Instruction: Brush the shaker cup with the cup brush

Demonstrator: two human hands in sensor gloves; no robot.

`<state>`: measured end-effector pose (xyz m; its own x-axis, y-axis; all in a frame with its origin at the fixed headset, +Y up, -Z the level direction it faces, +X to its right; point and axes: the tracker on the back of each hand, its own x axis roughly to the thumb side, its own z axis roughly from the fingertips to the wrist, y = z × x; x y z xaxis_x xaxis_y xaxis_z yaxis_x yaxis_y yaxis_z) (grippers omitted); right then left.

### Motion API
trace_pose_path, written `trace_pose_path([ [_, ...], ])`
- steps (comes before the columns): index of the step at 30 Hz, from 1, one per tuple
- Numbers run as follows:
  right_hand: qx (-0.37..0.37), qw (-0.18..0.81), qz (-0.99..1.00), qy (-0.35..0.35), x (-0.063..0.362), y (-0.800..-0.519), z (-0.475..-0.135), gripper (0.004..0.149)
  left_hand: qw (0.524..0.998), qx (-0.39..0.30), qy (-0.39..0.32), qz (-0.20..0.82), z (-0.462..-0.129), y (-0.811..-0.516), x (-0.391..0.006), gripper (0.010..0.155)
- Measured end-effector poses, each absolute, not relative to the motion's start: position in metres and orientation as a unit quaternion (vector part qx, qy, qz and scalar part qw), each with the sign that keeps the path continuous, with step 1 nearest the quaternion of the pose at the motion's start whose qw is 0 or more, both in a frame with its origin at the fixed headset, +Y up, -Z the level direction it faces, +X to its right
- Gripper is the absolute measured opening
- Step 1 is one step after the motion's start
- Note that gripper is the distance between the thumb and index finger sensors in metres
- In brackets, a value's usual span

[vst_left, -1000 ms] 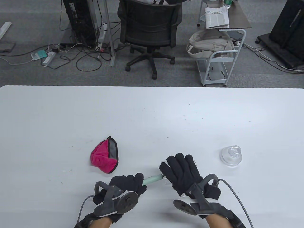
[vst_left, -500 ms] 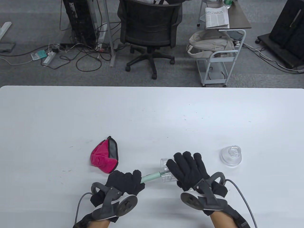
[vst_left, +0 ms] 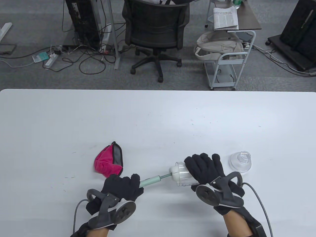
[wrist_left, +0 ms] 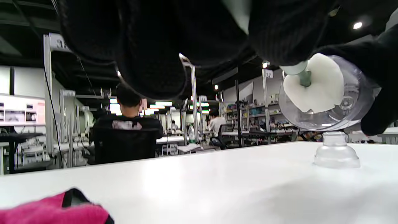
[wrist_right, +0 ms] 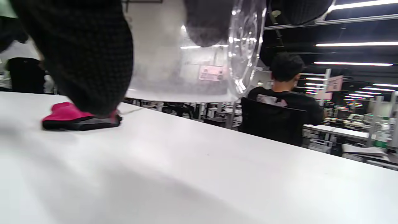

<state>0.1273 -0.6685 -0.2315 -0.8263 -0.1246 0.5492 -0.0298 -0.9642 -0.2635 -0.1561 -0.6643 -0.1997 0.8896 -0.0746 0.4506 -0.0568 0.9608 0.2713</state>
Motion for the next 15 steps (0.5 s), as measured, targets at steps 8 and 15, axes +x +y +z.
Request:
trace_pose_path([
  [8,-0.29,0.051,-0.921,0.254,0.124,-0.666,-0.229,0.107,0.958,0.079,-0.277,0.016,-0.199,-0.669,-0.144,0.051],
  [15,-0.322,0.034,-0.932,0.164,0.12,-0.672,-0.225,0.107,0.955,0.119,-0.271,-0.019,-0.196,-0.664,-0.147,0.052],
])
